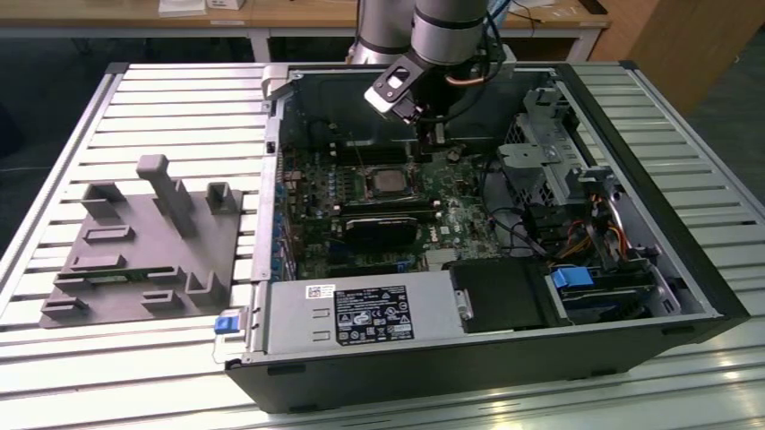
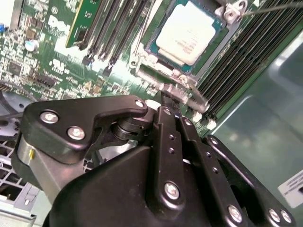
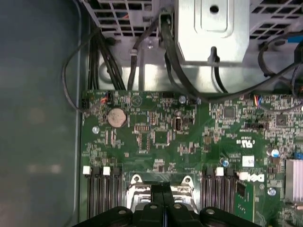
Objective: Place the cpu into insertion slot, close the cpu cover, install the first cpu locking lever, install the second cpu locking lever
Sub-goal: 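Close the cpu cover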
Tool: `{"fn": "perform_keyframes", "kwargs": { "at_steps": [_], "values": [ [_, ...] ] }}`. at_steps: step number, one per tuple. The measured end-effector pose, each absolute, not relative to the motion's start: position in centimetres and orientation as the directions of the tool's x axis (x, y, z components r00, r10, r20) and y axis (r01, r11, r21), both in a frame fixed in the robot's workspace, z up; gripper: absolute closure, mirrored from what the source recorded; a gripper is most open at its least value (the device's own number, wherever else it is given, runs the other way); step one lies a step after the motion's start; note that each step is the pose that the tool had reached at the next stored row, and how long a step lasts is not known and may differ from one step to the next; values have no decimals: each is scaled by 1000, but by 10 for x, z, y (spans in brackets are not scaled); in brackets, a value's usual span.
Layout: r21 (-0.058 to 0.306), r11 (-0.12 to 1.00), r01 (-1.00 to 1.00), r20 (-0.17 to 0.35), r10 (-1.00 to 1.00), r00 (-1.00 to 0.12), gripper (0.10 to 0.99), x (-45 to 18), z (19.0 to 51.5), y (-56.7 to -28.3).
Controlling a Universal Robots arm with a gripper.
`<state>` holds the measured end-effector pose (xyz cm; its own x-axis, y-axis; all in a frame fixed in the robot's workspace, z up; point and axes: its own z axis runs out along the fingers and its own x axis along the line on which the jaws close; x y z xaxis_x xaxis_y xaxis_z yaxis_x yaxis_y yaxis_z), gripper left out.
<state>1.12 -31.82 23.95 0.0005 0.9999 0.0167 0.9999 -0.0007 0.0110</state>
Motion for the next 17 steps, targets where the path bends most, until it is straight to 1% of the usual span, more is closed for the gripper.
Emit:
{"fn": "perform_keyframes", "kwargs": {
  "at_steps": [17],
  "values": [
    [11,0,1000,17,1000,0,980,-28,225,-319]
  ]
}}
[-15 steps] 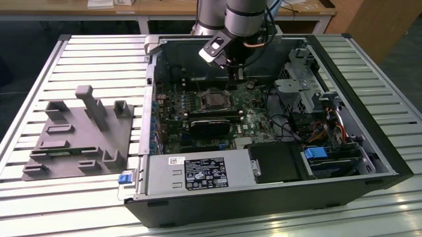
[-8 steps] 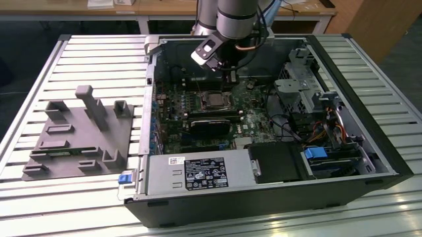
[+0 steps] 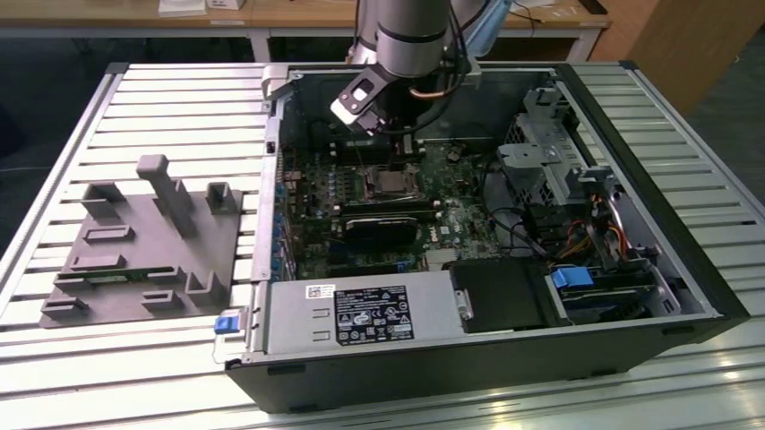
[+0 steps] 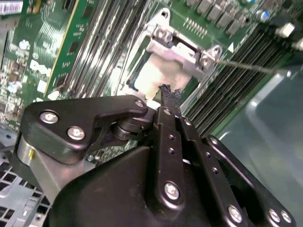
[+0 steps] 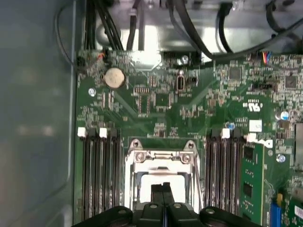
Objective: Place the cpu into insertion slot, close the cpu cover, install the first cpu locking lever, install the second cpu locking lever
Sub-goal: 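Close the cpu cover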
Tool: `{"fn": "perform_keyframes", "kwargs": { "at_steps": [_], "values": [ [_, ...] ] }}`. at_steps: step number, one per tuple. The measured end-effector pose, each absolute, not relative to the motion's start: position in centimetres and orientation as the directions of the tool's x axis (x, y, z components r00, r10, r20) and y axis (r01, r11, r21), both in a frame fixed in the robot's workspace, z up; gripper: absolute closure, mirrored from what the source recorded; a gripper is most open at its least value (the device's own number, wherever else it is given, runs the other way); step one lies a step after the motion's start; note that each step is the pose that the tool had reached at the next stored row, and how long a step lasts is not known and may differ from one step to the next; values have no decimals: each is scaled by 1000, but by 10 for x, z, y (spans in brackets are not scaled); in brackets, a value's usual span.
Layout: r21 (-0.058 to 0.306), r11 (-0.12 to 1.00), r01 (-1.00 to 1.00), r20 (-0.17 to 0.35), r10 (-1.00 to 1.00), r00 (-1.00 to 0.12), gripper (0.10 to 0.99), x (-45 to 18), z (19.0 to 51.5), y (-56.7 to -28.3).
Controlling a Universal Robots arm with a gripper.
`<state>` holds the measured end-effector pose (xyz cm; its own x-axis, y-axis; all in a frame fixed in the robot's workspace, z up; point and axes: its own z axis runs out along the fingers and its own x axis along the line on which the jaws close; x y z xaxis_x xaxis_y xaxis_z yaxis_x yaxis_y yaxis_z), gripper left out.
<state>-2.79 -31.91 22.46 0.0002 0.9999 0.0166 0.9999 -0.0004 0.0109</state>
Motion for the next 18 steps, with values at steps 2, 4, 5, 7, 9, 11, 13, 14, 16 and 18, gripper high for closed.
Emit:
{"fn": "perform_keyframes", "kwargs": {
  "at_steps": [2,4,5,7,9,11,13,14,16,18],
  "values": [
    [11,0,1000,17,1000,0,980,-31,223,-320],
    [11,0,1000,17,1000,-1,980,-35,221,-321],
    [11,0,1000,17,1000,-1,980,-36,220,-321],
    [11,1,1000,17,1000,-1,980,-40,219,-321],
    [11,1,1000,17,1000,-1,980,-45,217,-321],
    [11,1,1000,17,1000,-1,980,-48,216,-321],
    [11,1,1000,17,1000,-1,980,-50,213,-321],
    [11,1,1000,17,1000,-1,980,-50,212,-321],
    [11,1,1000,17,1000,-1,980,-51,209,-321],
    [11,1,1000,17,1000,-1,980,-51,206,-321]
  ]
}}
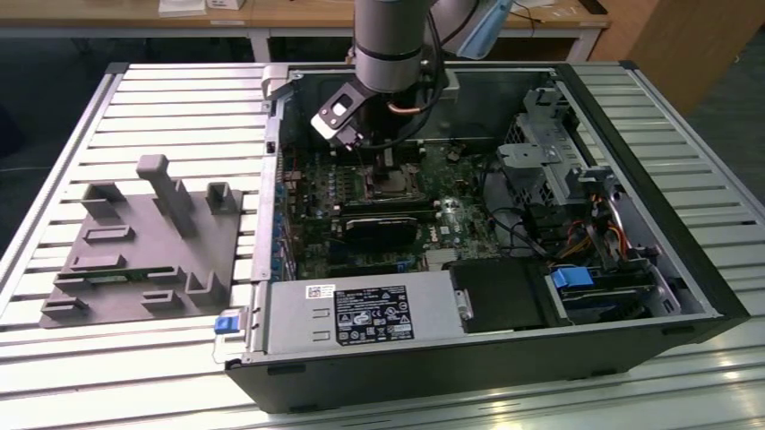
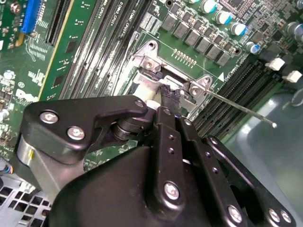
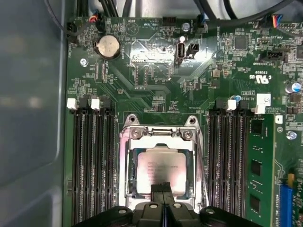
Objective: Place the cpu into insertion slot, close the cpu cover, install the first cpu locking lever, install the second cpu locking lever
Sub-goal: 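Close the cpu cover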
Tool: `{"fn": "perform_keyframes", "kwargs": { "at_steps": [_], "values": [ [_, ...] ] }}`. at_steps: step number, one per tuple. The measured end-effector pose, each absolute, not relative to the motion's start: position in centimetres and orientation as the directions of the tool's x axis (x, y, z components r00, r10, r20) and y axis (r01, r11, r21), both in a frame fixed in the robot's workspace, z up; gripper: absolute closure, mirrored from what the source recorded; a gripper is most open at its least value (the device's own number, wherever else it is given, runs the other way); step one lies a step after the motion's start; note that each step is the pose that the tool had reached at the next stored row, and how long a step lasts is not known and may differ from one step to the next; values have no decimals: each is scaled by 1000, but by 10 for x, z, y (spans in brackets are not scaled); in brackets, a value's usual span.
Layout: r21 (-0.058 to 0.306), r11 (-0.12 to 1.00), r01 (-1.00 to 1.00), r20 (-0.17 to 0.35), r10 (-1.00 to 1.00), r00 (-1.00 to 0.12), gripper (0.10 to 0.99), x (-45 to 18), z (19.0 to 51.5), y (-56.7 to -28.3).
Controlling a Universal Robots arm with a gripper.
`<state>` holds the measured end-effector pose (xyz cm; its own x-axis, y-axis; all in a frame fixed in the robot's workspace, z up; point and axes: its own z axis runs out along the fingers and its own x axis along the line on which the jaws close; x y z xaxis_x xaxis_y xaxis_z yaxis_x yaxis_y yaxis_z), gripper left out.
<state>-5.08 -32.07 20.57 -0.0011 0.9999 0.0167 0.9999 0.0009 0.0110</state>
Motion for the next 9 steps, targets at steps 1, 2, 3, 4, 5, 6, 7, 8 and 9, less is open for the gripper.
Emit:
{"fn": "perform_keyframes", "kwargs": {
  "at_steps": [1,2,3,4,5,6,7,8,9],
  "values": [
    [11,1,1000,17,1000,-1,980,-51,204,-321],
    [11,1,1000,17,1000,-1,980,-51,203,-321],
    [10,1,1000,17,1000,-1,980,-51,202,-321],
    [10,1,1000,17,1000,-1,980,-51,200,-321],
    [10,1,1000,16,1000,-1,980,-51,200,-321],
    [9,1,1000,16,1000,-1,980,-51,199,-321],
    [9,1,1000,16,1000,-1,980,-50,199,-321],
    [9,1,1000,16,1000,-1,980,-50,199,-321],
    [9,1,1000,17,1000,-1,980,-49,200,-321]
  ]
}}
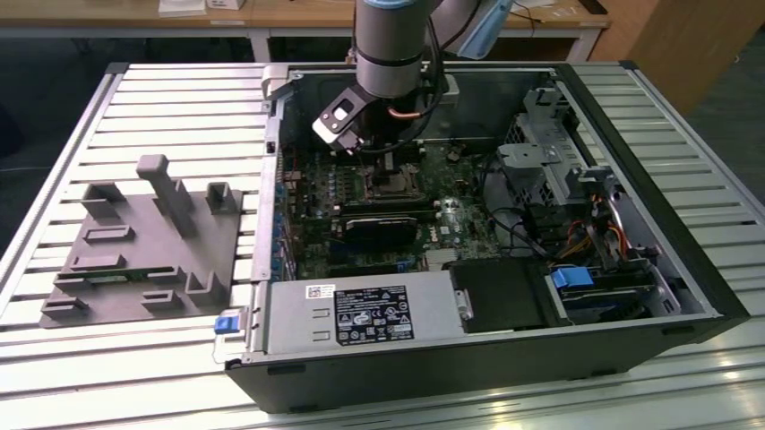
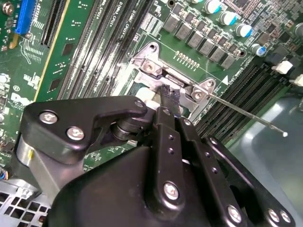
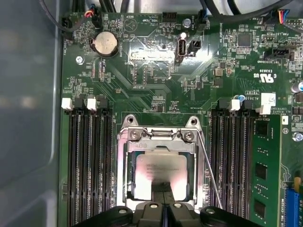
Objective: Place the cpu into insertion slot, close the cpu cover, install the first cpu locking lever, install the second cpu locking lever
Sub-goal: 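Close the cpu cover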
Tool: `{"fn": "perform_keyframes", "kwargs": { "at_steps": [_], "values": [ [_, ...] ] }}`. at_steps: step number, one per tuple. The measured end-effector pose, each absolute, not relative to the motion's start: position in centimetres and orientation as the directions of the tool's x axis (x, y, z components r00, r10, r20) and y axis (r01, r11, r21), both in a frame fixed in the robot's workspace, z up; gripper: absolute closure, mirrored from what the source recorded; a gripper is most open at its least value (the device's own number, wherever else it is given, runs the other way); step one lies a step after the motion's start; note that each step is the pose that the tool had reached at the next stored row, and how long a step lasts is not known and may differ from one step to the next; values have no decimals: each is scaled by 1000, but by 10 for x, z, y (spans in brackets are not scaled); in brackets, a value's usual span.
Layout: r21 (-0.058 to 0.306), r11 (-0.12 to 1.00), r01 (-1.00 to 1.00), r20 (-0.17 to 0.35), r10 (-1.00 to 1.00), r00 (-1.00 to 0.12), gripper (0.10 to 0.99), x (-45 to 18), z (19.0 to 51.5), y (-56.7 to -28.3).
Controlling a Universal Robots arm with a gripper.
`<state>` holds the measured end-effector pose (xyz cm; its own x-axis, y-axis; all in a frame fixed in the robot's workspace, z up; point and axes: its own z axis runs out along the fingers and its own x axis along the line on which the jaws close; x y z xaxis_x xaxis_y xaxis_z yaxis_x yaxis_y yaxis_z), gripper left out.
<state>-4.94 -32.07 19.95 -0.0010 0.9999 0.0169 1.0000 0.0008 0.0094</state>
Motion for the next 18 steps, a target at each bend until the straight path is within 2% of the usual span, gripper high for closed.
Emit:
{"fn": "perform_keyframes", "kwargs": {
  "at_steps": [5,18],
  "values": [
    [5,1,1000,17,1000,-1,980,-49,210,-321],
    [4,0,1000,18,1000,0,980,-34,210,-321]
  ]
}}
